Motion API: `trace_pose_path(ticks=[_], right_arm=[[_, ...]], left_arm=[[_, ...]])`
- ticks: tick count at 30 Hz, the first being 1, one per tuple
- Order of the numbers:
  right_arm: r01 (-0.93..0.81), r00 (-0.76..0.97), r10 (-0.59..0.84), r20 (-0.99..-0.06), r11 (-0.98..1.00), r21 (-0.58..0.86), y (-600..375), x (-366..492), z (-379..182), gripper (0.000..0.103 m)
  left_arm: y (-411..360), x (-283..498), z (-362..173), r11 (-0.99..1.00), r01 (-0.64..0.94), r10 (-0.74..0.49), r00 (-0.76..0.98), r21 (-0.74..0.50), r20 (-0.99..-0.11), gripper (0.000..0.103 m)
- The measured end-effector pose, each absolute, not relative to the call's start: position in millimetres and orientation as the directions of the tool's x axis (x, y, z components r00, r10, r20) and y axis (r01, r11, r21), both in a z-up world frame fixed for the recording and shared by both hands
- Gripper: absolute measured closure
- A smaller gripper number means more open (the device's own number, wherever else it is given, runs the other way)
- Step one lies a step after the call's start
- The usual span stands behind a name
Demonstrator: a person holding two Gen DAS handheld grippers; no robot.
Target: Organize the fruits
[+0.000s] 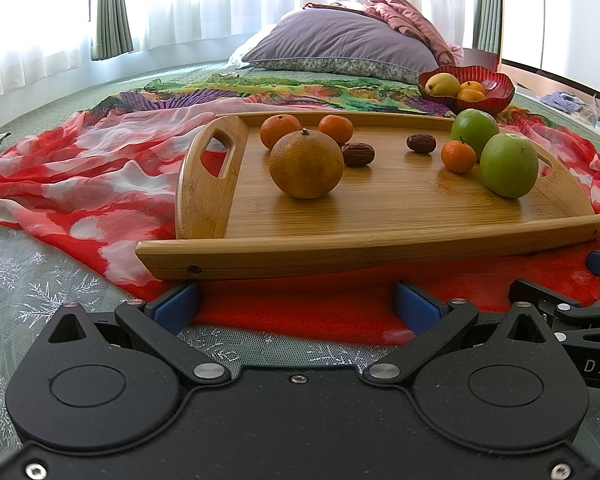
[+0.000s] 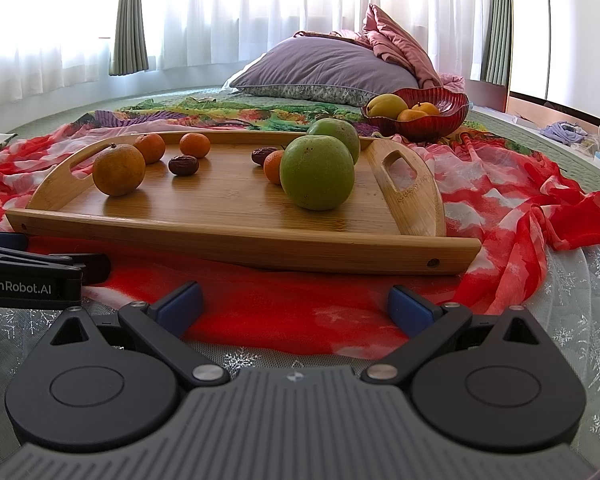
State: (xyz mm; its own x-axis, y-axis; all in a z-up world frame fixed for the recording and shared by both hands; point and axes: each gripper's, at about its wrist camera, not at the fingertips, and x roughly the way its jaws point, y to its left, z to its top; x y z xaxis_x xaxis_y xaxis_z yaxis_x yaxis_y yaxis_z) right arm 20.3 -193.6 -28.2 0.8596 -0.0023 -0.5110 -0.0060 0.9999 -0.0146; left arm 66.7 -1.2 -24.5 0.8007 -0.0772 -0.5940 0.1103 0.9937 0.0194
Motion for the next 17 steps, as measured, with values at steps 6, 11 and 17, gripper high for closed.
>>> trace_pose_path(ticks=[6, 11, 17], right_arm=[[-0.006, 0.860, -0.002, -0.511, 1.000, -0.014, -193.8, 20.3, -28.3, 0.000], [-0.007, 0.860, 0.000, -0.510, 1.000, -0.012, -193.9, 20.3, -28.5, 0.000], [-0.009, 0.860, 0.007, -0.510, 1.000, -0.002, -194.1, 20.7, -26.2, 0.000]], left_arm=[[-1.1, 66.7, -24.2, 0.994, 0.110, -0.077, 0.802, 0.020, -0.593, 0.000], [-1.1, 66.6, -23.9, 0.994, 0.110, -0.077, 0.802, 0.020, -0.592, 0.000], [-0.2, 67.2, -22.3, 0.994, 0.110, -0.077, 0.804, 0.020, -0.589, 0.000]])
